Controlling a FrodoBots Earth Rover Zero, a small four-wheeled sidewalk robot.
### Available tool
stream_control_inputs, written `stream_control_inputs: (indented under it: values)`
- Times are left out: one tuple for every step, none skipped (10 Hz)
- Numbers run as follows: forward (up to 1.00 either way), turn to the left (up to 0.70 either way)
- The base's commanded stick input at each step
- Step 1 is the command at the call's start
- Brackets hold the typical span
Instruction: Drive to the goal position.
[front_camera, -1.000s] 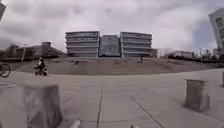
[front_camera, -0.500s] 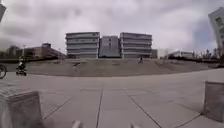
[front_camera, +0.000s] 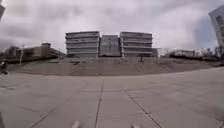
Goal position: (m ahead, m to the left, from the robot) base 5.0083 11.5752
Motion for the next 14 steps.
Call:
stream_control_inputs:
  values:
    - [0.7,0.0]
    - [0.7,0.0]
    - [0.7,0.0]
    - [0.7,0.0]
    - [0.7,0.0]
    - [0.7,0.0]
    - [0.7,0.0]
    - [0.7,0.0]
    - [0.7,0.02]
    - [0.7,0.07]
    - [0.7,0.06]
    - [0.7,0.06]
    - [0.7,0.06]
    - [0.7,0.04]
